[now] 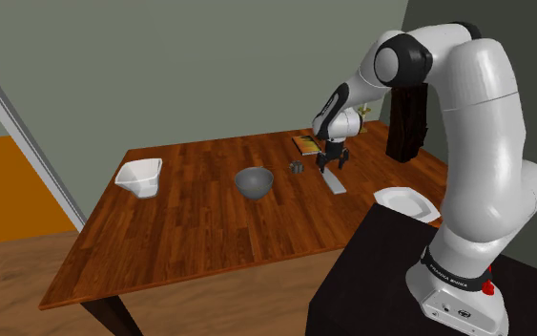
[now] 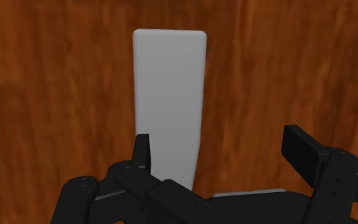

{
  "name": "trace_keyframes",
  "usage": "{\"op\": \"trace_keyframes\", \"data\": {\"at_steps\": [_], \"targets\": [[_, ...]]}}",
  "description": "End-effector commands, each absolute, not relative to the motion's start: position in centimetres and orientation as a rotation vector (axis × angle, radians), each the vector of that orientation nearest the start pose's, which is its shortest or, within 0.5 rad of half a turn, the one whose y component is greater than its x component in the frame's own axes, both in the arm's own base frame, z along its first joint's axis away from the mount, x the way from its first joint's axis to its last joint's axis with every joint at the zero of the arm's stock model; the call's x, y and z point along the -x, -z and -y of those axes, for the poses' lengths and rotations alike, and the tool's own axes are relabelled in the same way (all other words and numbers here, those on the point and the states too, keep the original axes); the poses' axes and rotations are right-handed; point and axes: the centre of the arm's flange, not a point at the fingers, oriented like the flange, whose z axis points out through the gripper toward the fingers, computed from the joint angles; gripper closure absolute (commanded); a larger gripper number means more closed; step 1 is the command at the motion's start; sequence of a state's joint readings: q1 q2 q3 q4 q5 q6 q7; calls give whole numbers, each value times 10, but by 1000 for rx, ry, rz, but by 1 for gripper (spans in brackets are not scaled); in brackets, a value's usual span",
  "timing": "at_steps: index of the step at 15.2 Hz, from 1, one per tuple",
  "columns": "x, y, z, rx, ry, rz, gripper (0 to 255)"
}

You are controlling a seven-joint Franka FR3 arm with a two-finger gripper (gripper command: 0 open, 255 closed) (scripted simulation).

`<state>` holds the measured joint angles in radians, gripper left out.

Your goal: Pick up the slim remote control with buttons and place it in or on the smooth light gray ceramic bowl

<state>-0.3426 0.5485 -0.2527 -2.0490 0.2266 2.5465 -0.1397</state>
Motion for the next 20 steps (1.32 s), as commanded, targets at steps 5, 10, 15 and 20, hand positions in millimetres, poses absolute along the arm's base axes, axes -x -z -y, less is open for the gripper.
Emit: {"op": "trace_keyframes", "data": {"at_steps": [5,10,15,20], "targets": [[-500,-123,380,2969,-16,-1043,0],[-500,-97,380,2969,-16,-1043,0],[-500,-83,380,2969,-16,-1043,0],[-500,-83,380,2969,-16,-1042,0]]}}
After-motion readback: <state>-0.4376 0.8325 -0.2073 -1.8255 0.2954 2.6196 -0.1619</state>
